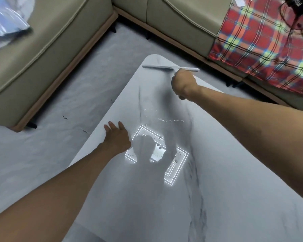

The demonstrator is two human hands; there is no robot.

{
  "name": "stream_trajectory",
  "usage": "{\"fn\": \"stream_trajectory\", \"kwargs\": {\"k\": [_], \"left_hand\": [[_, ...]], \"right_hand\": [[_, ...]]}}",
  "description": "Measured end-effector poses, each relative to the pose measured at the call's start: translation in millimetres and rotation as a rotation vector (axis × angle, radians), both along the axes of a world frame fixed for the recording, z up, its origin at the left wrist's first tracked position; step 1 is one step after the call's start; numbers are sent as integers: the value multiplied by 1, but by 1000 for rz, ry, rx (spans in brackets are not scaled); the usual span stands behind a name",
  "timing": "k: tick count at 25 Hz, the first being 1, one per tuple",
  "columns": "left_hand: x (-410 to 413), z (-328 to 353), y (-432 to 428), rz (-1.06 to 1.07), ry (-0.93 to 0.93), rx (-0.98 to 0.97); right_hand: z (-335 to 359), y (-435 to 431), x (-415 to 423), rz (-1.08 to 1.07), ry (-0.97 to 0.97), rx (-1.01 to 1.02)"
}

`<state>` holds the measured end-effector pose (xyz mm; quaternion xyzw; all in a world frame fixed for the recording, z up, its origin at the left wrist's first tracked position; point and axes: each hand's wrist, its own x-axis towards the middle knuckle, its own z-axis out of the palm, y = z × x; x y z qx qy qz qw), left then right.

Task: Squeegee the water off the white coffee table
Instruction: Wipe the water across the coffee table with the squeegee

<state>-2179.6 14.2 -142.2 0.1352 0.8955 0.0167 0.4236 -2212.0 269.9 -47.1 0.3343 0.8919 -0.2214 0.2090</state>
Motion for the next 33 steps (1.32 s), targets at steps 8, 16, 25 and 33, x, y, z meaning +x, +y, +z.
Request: {"fn": "stream_trajectory", "kwargs": {"k": [8,16,25,33], "left_hand": [[7,-9,-2,-4,65,35],[6,-8,-13,-97,92,-14],[11,26,-65,97,188,237],[55,38,-144,375,345,262]], "right_hand": [[-5,-9,134,359,-1,23],[24,-9,114,350,65,79],[-15,-90,93,361,82,28],[32,-86,201,669,-115,63]]}}
